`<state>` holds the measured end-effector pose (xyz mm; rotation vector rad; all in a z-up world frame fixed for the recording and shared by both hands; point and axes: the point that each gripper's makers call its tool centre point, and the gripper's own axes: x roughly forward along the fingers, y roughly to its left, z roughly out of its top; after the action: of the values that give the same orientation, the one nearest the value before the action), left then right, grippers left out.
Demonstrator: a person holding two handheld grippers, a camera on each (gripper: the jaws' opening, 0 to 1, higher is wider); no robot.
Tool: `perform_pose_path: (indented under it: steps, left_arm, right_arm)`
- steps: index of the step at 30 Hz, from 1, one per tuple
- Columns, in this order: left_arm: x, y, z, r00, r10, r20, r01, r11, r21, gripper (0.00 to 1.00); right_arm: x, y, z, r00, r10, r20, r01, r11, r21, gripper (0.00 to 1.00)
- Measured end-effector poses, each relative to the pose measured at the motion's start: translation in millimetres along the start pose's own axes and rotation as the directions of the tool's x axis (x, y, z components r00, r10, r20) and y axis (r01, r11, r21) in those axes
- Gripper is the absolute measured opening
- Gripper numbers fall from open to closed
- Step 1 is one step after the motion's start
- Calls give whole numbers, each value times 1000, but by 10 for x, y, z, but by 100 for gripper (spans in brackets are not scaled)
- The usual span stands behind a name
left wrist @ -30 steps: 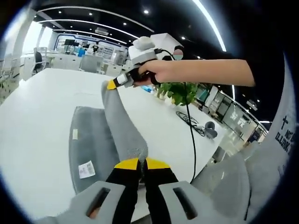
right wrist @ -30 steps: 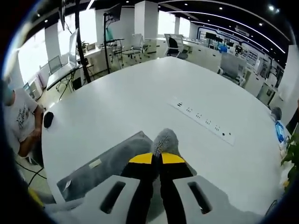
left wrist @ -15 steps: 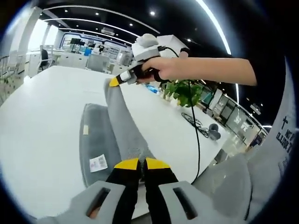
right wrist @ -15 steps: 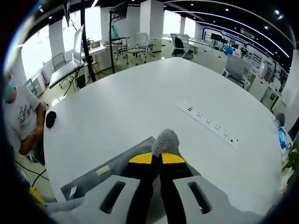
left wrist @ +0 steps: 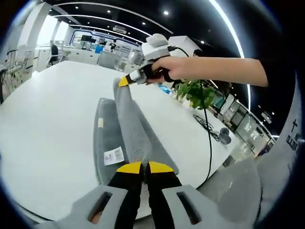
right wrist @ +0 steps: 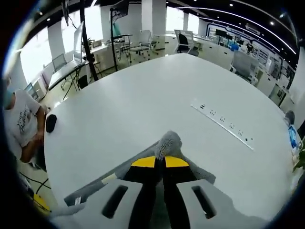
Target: Fold the towel on the table until its edges align and the towel forms a compact rectangular stack.
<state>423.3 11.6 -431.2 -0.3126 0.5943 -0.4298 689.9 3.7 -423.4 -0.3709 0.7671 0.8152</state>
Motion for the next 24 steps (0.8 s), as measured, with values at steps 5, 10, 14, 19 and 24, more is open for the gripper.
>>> perform_pose_path:
  steps: [5, 10, 14, 19, 24]
  left_arm:
    - [18, 117, -88, 1000, 26, -10, -26, 1000, -17, 4]
    - [44, 234, -189, 998, 49, -28, -50, 998, -30, 4]
    - [73, 351, -304, 995, 79, -60, -81, 996, -33, 4]
    - [99, 438, -377, 993, 95, -73, -100, 993, -64, 4]
    - [106, 491, -405, 991, 103, -83, -110, 991, -78, 5]
  right_arm:
    - [158, -3, 4, 1000, 11, 4, -11, 1000, 17, 1]
    - [268, 71, -10, 1000, 16, 18, -17, 999, 35, 1]
    - [332, 150, -8, 999, 30, 10, -30, 999, 31, 2]
    - [422, 189, -28, 999, 36, 8, -37, 998, 43, 2]
    - [516, 157, -38, 999, 29, 14, -30, 996, 86, 2]
